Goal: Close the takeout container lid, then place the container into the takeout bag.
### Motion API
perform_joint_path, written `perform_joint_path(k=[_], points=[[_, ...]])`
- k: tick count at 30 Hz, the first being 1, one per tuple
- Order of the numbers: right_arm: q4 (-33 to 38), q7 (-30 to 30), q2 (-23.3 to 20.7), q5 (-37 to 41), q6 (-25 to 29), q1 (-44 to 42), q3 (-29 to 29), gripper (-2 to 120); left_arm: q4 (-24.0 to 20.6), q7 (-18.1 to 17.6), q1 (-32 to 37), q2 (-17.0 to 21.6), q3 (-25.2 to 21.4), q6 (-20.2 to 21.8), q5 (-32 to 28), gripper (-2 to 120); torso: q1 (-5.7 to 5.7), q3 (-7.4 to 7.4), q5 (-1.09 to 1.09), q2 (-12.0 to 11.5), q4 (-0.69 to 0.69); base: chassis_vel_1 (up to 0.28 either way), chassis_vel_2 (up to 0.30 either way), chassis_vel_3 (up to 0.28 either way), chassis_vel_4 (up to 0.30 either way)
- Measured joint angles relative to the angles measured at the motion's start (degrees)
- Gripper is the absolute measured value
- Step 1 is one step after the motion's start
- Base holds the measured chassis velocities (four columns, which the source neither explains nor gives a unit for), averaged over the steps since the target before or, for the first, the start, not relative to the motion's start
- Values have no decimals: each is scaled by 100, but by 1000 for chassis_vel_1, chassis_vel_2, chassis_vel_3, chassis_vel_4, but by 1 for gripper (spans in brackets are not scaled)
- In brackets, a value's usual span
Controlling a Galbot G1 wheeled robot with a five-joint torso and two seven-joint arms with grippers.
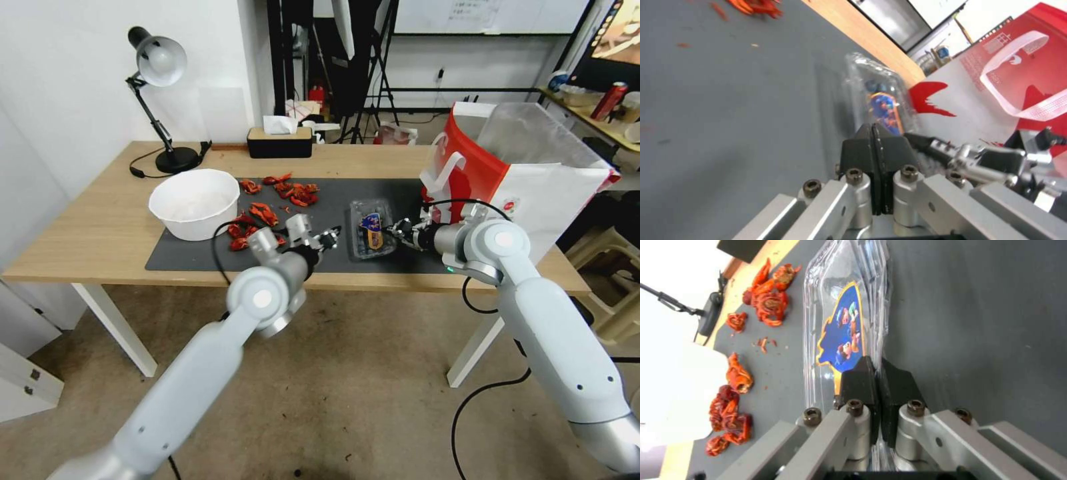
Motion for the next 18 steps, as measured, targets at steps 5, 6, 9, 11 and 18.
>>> perform_joint_path(k=[5, 6, 9, 11, 18], points=[[125, -200, -1, -167, 50, 21, 3, 0, -360, 79, 470, 129, -360, 17, 170, 17, 0, 0, -1, 0, 1, 0, 0, 0, 0], [201, -379, -27, -387, 97, 27, 0, 0, -476, 172, 683, 182, -494, -34, 316, 22, 0, 0, 0, 0, 1, 0, 0, 0, 0], [306, -633, -79, -698, 173, 44, -34, 0, -605, 267, 972, 227, -615, -112, 560, 30, 0, 0, -1, 0, 0, 0, 0, 0, 0], [358, -770, -102, -839, 218, 57, -50, 0, -663, 311, 1118, 245, -658, -140, 720, 35, 0, 0, 0, 0, 0, 0, 0, 0, 0], [1018, -1828, -501, -2163, 925, -216, 177, 0, -679, 639, 1595, 328, -617, -468, 2219, 64, 0, 0, 0, 0, -2, 0, 0, 0, 0]])
